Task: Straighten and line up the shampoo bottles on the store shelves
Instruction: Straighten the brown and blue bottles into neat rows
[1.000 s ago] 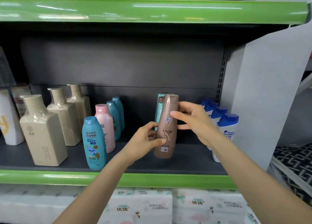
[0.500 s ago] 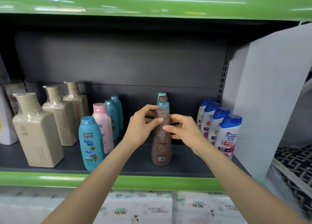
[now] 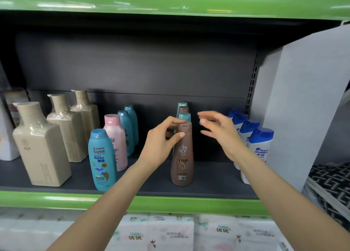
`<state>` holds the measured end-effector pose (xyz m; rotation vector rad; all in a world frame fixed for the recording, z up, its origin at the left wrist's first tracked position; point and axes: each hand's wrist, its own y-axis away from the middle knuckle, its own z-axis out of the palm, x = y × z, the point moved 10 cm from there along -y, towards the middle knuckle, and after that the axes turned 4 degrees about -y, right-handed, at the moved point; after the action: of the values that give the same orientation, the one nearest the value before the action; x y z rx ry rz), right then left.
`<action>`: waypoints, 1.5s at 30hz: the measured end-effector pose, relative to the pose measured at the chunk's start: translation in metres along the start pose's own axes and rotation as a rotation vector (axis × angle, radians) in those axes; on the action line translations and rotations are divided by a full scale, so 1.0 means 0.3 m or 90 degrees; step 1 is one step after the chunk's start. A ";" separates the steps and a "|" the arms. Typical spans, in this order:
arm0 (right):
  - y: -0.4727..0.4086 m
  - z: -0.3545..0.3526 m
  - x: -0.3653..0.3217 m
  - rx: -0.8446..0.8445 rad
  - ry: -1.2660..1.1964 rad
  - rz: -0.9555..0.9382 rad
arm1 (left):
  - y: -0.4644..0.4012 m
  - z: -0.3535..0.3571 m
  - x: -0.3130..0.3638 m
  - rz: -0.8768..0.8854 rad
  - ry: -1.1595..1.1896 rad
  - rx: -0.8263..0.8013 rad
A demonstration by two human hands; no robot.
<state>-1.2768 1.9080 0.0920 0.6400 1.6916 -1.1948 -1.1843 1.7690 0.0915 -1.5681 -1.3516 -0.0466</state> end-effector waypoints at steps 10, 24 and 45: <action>-0.158 0.091 0.049 -0.066 0.187 0.015 | -0.010 -0.005 0.002 -0.018 0.009 -0.022; -0.098 0.063 0.040 -0.053 0.109 0.040 | -0.004 0.002 0.001 -0.030 0.007 -0.021; 0.108 -0.228 -0.148 0.078 -0.005 0.028 | 0.067 0.166 0.238 0.048 -0.032 -0.052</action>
<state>-1.2582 1.9876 0.1239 0.7430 1.5983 -1.2757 -1.1700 1.8570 0.0975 -1.6979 -1.3432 -0.0156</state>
